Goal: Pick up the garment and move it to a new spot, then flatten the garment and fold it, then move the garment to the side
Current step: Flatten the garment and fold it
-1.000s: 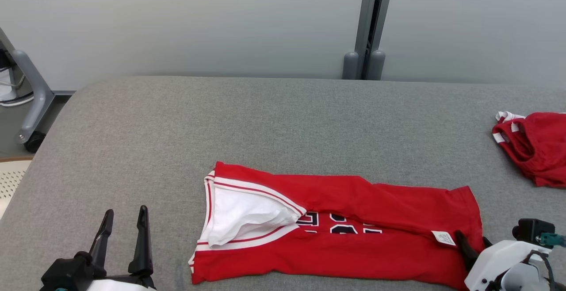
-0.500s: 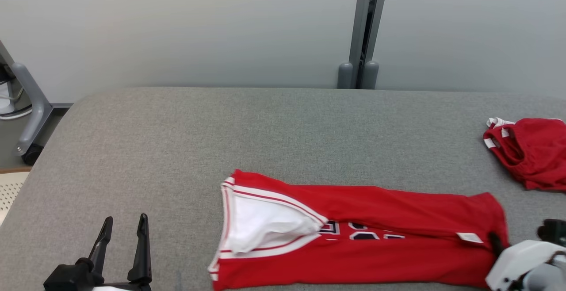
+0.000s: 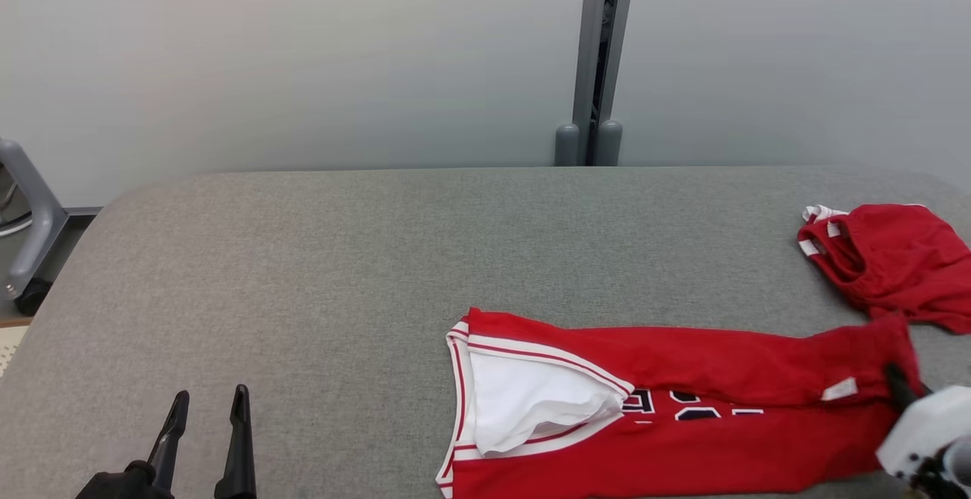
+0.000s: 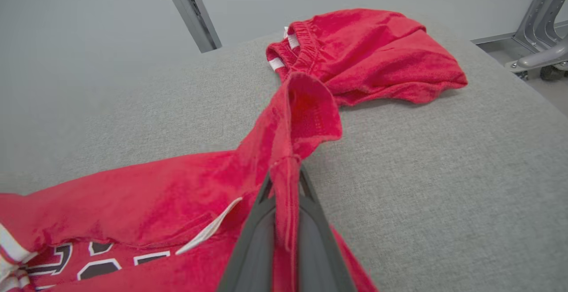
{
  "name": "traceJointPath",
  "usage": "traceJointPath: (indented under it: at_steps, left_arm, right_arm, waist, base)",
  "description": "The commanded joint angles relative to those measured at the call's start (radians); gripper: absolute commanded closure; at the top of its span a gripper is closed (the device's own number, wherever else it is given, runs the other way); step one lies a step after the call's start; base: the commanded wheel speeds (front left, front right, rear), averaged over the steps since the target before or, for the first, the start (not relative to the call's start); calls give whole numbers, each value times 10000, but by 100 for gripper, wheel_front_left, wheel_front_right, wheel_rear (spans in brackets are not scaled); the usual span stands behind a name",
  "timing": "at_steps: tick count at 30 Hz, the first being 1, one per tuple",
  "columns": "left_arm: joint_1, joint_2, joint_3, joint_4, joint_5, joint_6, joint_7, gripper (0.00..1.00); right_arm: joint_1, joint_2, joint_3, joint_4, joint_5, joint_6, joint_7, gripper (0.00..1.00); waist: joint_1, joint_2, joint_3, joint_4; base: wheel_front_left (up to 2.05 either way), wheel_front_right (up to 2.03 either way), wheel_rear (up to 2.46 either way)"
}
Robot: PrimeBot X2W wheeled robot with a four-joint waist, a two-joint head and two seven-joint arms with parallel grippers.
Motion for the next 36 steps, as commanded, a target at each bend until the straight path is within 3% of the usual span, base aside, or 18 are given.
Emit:
traceJointPath:
  at_steps: [1, 9, 16, 22, 27, 36]
  left_arm:
    - [41, 24, -2, -21, -73, -31, -43, 0]
    - [-9, 24, -216, 48, -286, 120, -43, 0]
    - [-264, 26, -524, 209, -380, 157, -43, 0]
    - [-527, 30, -885, 430, -443, 175, -43, 0]
    - [-814, 26, -1321, 643, -493, 173, -43, 0]
    - [-1135, 23, -1801, 968, -624, 154, -43, 0]
  right_arm:
    - [-59, 162, 114, -421, 8, 0, 19, 100]
    - [298, 1160, 970, -3013, -103, 0, 491, 100]
    - [427, 2533, 1413, -4235, -497, 0, 1081, 100]
    - [205, 3659, 1574, -4013, -760, 0, 1163, 100]
    - [70, 3935, 1846, -3377, -670, 0, 991, 100]
    - [-384, 3949, 3035, -2377, 676, 0, 212, 100]
  waist:
    - [0, 0, -44, -91]
    - [0, 0, -118, -189]
    - [0, 0, -31, 187]
    - [0, 0, 71, 718]
    - [0, 0, 192, 1243]
    - [0, 0, 328, 1783]
  base:
    - [0, 0, 0]
    - [0, 0, 0]
    - [0, 0, 0]
    - [0, 0, 0]
    - [0, 0, 0]
    - [0, 0, 0]
